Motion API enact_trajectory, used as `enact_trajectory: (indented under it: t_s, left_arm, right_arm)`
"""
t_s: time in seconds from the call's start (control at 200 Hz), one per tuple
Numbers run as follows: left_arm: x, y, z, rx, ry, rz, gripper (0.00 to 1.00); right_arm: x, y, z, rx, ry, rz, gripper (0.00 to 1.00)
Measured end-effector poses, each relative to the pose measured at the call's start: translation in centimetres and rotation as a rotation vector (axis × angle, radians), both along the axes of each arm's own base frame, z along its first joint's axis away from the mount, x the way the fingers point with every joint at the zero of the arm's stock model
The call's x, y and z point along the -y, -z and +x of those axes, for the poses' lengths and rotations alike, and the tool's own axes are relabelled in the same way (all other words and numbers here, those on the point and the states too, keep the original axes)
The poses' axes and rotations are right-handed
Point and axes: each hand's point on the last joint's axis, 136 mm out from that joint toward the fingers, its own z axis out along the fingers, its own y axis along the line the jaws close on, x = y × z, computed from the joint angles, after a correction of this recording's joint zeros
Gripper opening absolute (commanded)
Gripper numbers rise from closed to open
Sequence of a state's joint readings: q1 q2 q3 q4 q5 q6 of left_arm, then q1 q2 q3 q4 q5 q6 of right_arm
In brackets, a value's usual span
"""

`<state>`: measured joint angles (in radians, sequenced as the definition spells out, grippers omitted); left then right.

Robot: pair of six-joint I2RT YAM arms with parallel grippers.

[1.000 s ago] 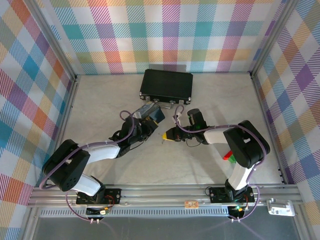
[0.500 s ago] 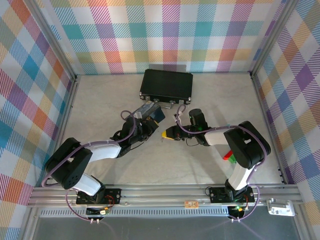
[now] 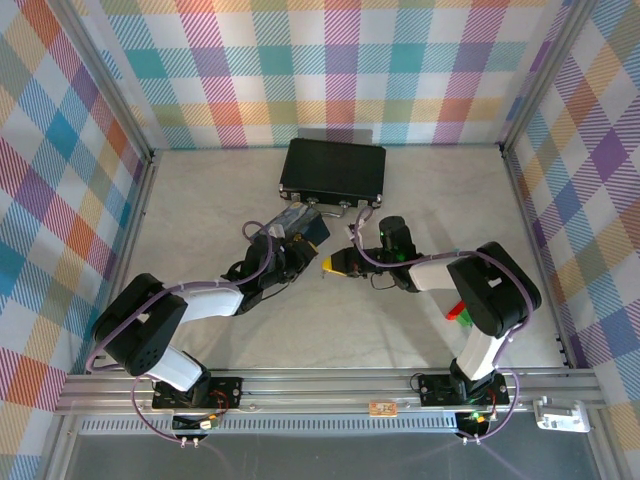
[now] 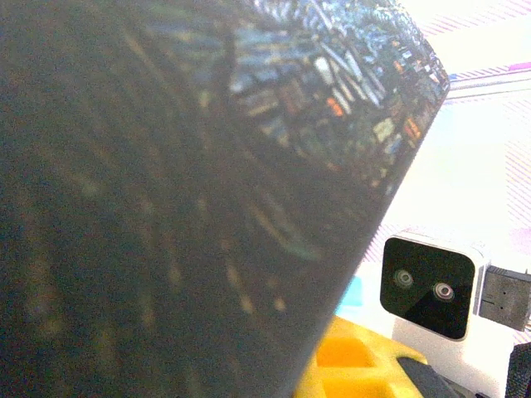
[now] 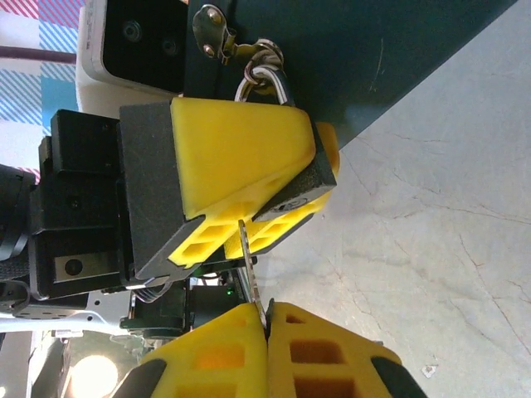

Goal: Unlock the padlock with the key

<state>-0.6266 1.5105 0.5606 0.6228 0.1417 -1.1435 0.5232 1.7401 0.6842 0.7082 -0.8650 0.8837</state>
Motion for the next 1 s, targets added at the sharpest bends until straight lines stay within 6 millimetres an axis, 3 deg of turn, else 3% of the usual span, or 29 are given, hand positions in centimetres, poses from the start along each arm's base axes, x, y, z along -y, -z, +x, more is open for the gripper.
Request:
enact_trajectory:
  t_s: [0.34,1.0]
  left_arm:
    - [0.1,0.0,0.0,0.002,0.001,0.000,0.00]
    - [0.3,-0.1,-0.2,0.007,0.003,0.002,0.00]
  right_arm:
    - [0.7,2.0,-1.1,-0.062,0.015,-0.029,0.00]
    - [-0.1,1.1,0.5,-0.043,0.032,0.010,0.00]
